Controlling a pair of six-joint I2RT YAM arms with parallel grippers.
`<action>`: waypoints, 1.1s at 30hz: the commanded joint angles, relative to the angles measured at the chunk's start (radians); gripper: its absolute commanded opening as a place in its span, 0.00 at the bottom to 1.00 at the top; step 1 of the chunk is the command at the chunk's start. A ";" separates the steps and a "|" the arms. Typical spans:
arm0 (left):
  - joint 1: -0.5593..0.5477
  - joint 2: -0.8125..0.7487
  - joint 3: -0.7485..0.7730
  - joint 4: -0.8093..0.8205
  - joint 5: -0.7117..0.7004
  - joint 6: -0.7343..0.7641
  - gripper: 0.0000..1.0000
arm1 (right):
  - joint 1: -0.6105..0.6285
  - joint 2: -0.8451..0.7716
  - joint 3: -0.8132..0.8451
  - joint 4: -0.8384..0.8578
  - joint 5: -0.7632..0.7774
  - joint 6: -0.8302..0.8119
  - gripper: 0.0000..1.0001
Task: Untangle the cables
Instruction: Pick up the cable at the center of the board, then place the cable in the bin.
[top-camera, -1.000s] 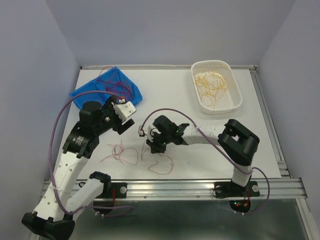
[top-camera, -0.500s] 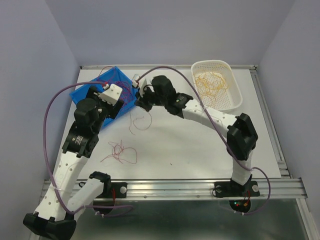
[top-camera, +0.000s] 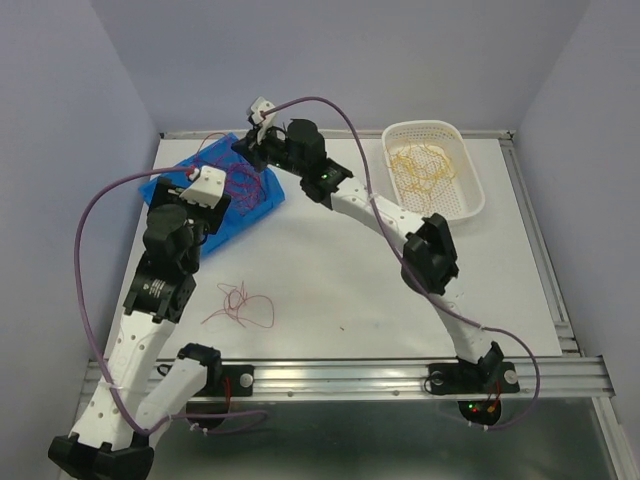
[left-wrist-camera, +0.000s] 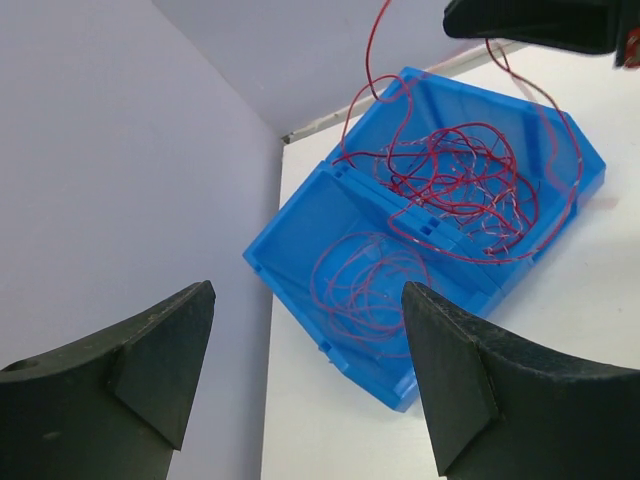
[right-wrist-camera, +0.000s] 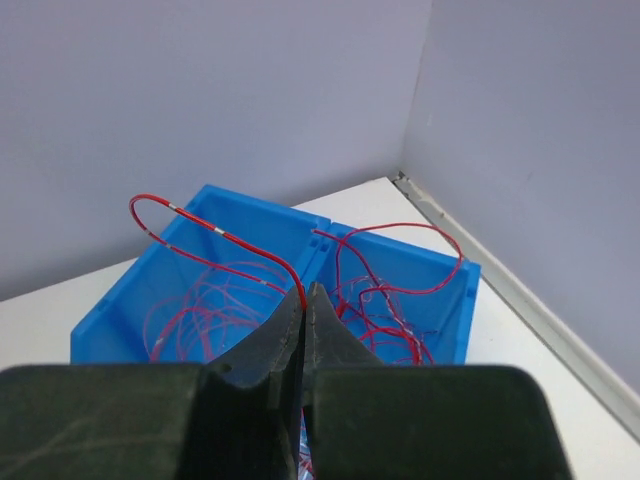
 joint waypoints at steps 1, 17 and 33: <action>0.009 -0.023 0.010 0.055 -0.046 0.001 0.87 | -0.038 0.127 0.081 0.210 0.026 0.114 0.00; 0.012 0.008 -0.013 0.049 0.005 0.008 0.87 | -0.108 0.373 0.130 0.243 -0.006 0.259 0.01; 0.013 0.017 -0.001 0.036 0.008 0.021 0.87 | -0.041 0.201 0.028 0.255 0.003 0.058 0.58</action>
